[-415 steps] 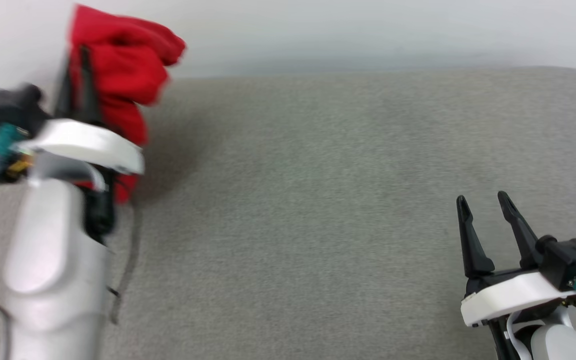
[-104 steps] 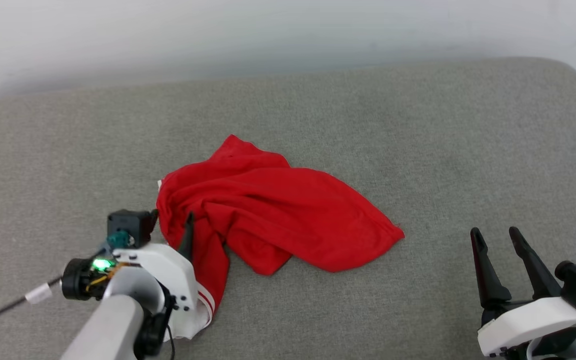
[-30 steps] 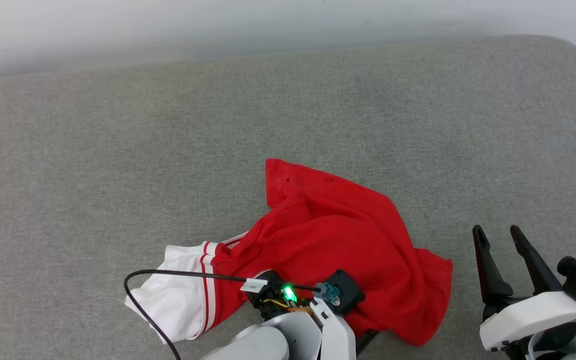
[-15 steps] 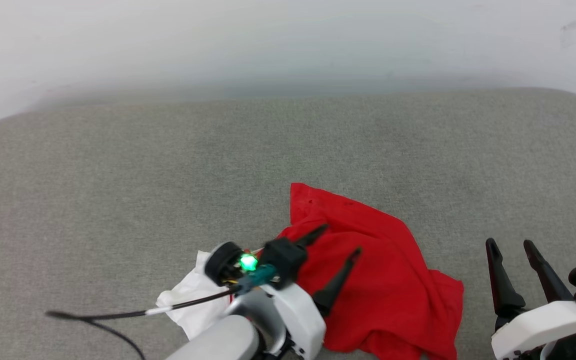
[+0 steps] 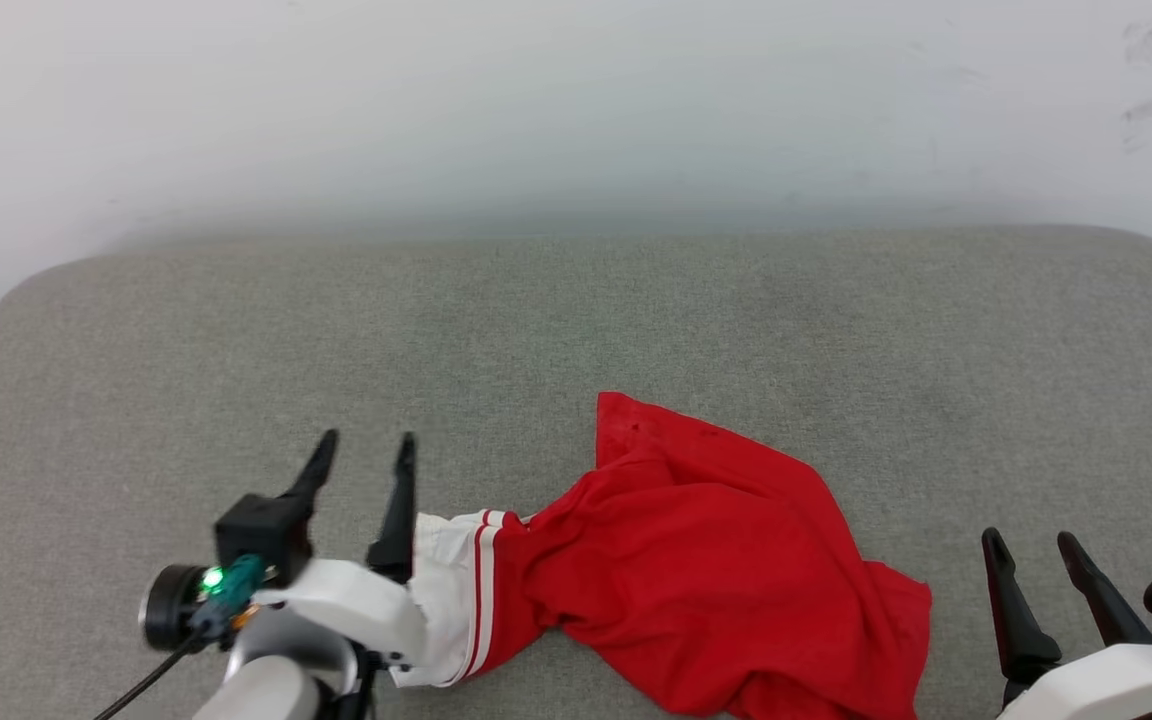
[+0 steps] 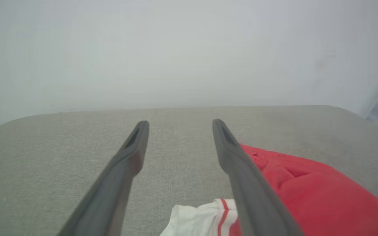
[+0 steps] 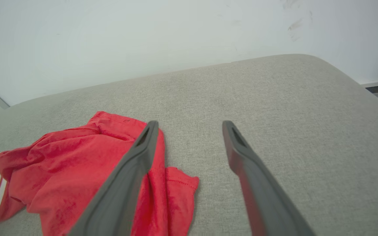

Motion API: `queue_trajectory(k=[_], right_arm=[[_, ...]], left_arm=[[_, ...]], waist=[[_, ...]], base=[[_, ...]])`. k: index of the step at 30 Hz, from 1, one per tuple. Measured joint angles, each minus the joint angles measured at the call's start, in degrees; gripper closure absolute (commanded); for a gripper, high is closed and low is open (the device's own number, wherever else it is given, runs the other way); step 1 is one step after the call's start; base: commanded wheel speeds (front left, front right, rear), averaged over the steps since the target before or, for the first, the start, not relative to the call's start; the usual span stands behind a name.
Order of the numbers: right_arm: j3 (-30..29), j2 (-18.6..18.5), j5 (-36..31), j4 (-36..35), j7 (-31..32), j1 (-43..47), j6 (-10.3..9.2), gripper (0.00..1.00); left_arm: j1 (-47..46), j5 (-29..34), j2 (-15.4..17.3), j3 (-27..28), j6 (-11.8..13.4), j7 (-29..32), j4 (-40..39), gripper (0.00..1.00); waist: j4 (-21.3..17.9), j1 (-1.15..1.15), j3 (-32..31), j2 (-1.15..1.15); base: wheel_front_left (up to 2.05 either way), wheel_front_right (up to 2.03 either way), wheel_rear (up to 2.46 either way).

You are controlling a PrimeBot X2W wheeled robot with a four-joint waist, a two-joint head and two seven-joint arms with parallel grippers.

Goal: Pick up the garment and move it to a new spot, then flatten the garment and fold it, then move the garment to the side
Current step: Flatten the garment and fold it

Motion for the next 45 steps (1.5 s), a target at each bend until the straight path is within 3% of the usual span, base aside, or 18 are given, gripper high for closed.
queue_trajectory(k=[4, 9, 16, 27, 28, 29, 33, 38, 45], right_arm=[[-0.57, 0.0, -0.09, -0.1, 1.24, 1.04, 0.0, 0.0], [-2.08, 0.0, 0.57, 1.37, 5.63, 2.37, 0.0, 0.0], [-1.46, -1.3, 1.1, 7.1, 21.02, 1.99, 0.0, 0.0], [4.59, -5.77, 7.78, 18.33, 29.61, -8.15, 0.0, 0.0], [5.1, -6.2, 7.86, 18.75, 29.7, -8.65, -0.01, 0.57], [5.42, -6.59, 8.23, 19.07, 29.69, -8.96, -0.01, 1.0], [6.41, -7.53, 9.38, 18.76, 28.52, -9.93, -0.01, 1.0], [8.58, -9.78, 9.91, 11.55, 26.04, -15.01, -0.01, 1.0], [13.46, -11.5, 7.8, 9.73, 23.35, -32.83, 0.0, 1.0]], left_arm=[[3.45, 0.27, 2.81, 2.98, 1.77, -0.91, -1.32, 0.0], [4.75, 0.68, 3.6, 3.69, 2.0, -1.22, -3.22, 0.0], [5.06, 1.52, 3.1, 3.12, 2.42, -1.32, -5.21, 0.0], [0.99, 2.53, 1.59, 2.58, 0.62, -1.41, -5.23, 0.0], [0.94, 2.54, 1.54, 2.64, 0.42, -1.41, -5.13, 0.0], [0.85, 2.56, 1.55, 2.66, 0.38, -1.41, -4.94, 0.0], [0.47, 3.07, 1.51, 2.46, 0.04, -1.46, -4.07, 0.0], [0.37, 3.28, 1.27, 2.23, -0.13, -1.47, -3.55, 0.0], [-2.23, 4.44, 0.94, 1.25, -1.13, -1.46, -4.16, 0.0]], waist=[[0.22, 0.0, -0.61, 0.0], [0.77, 0.0, -0.71, 0.0], [2.15, 0.0, 0.77, 0.0], [4.9, 0.0, 5.86, 0.0], [5.06, 0.0, 6.07, 0.0], [5.17, 0.0, 6.24, 0.0], [5.21, 0.0, 6.27, 0.0], [4.49, 0.0, 6.06, 0.0], [4.51, 0.01, 8.81, 0.0]], base=[[0.0, 0.0, 0.0], [0.0, 0.0, 0.0], [0.0, 0.0, 0.0], [0.0, 0.0, 0.0], [0.0, 0.0, 0.0], [0.0, 0.0, 0.0], [0.0, 0.0, 0.0], [0.0, 0.0, 0.0], [0.0, 0.0, 0.0]])
